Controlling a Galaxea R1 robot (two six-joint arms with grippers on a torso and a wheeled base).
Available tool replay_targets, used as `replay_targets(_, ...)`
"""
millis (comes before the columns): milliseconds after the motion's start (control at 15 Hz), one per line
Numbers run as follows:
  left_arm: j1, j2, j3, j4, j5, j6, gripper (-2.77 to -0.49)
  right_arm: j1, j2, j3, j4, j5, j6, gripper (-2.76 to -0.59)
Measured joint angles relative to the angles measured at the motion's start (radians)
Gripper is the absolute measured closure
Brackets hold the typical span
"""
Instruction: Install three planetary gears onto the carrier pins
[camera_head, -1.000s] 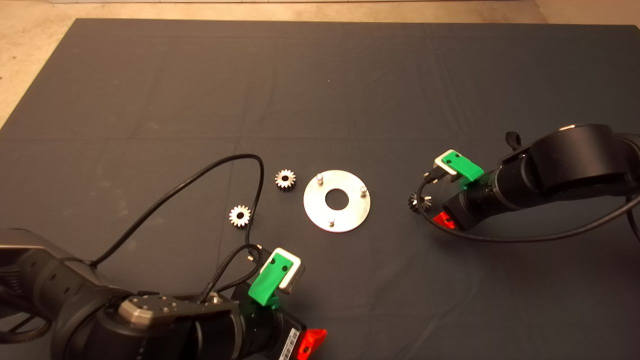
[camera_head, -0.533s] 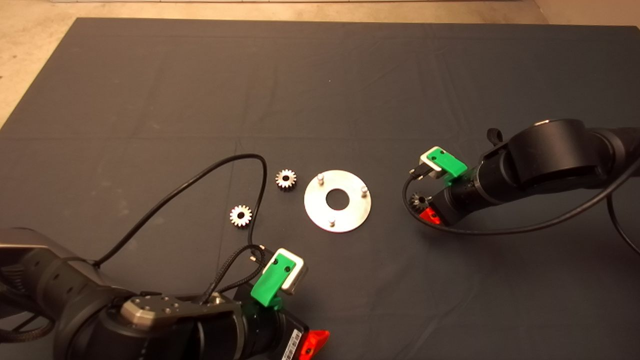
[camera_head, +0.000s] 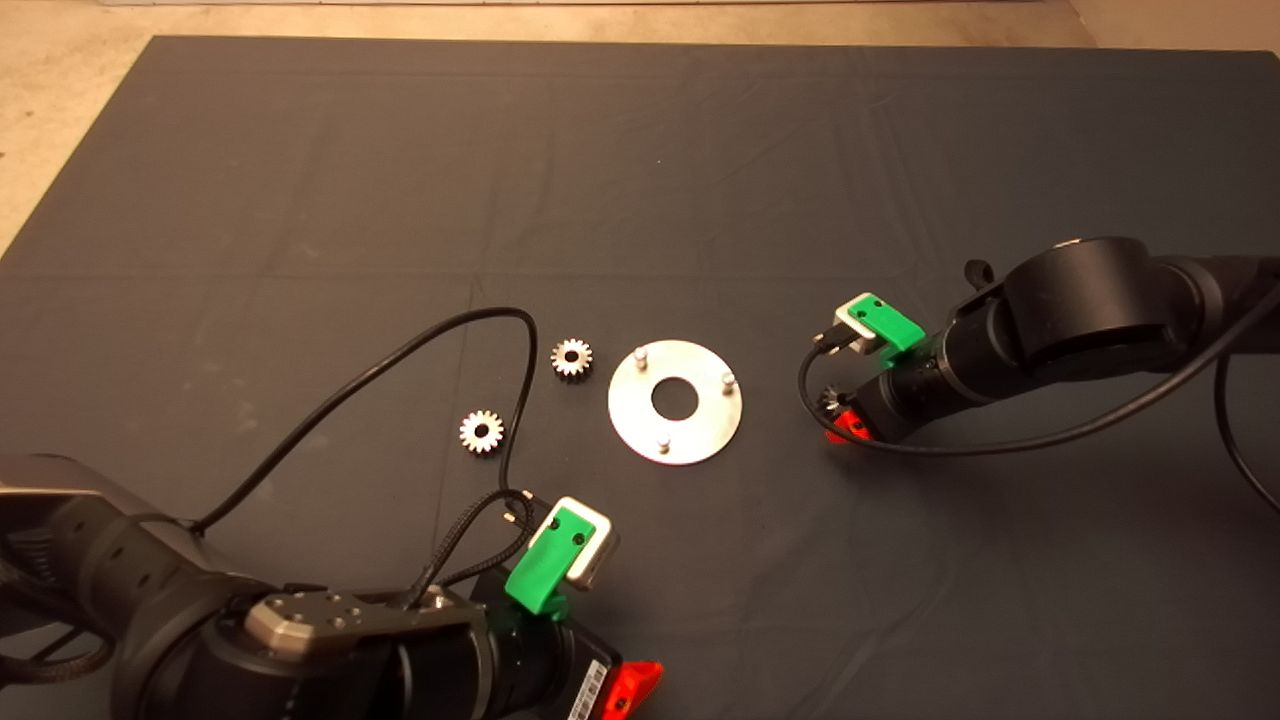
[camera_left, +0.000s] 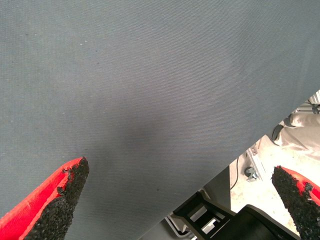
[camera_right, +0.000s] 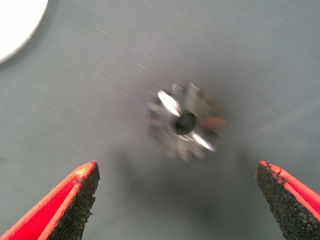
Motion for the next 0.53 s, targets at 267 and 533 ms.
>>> replay_targets(267,0.000,0.002,0.000,0.000,0.000,0.000,-2.64,-0.018,0.002,-0.048,0.000,0.038,-0.003,-2.34)
replay_targets(533,0.000,0.002,0.000,0.001,0.000,0.000,-2.64,-0.021,0.003,-0.051,0.000,0.041,-0.004,-2.34)
